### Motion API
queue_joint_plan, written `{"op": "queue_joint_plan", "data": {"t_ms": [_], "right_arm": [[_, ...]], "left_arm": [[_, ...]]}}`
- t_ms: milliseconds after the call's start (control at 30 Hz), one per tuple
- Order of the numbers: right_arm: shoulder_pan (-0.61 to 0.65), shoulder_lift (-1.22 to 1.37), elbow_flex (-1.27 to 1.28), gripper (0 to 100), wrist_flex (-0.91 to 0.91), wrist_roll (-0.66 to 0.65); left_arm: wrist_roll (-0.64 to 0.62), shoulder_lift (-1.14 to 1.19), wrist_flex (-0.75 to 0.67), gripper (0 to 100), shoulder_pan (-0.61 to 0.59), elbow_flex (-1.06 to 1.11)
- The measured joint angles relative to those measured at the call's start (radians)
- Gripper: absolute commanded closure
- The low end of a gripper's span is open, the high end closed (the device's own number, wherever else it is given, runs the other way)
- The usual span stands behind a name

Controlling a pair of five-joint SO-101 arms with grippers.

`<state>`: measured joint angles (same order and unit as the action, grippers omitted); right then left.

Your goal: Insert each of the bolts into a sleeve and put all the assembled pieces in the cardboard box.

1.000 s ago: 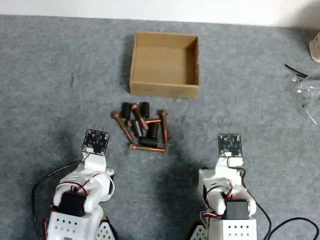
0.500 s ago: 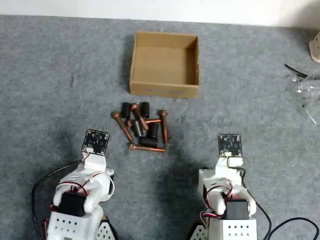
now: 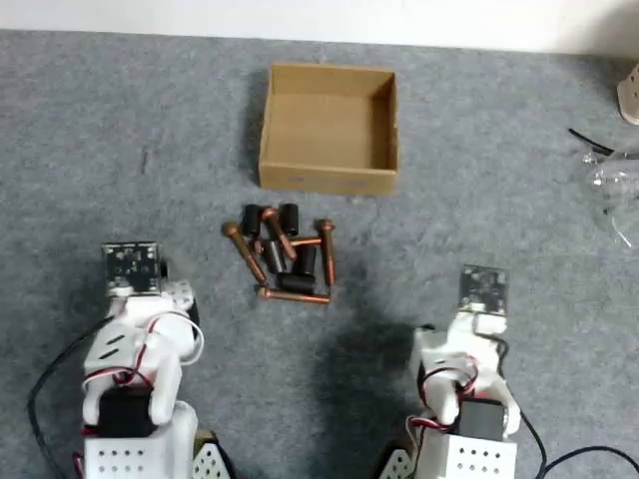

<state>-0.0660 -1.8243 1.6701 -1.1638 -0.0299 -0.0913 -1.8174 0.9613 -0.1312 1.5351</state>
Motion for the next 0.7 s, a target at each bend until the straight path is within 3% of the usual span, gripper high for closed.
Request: {"op": "queue_joint_plan", "data": {"t_ms": [167,300,400,500,700], "right_arm": [[-0.018,0.0,0.0,69.9,0.021,0.0],[-0.018,0.0,0.0,69.9,0.021,0.0],[-0.018,0.0,0.0,69.9,0.021,0.0],[-0.018,0.0,0.0,69.9,0.025,0.0],[-0.018,0.0,0.0,69.9,0.025,0.0]], "left_arm": [[0.015,0.0,-0.063,99,-0.005,-0.1],[0.183,0.028,-0.084,99,0.072,-0.14],[0.218,0.158,-0.12,99,0.097,-0.157],[0.213,0.345,-0.184,99,0.095,-0.203],[0.08,0.806,-0.253,99,0.095,-0.39]]}}
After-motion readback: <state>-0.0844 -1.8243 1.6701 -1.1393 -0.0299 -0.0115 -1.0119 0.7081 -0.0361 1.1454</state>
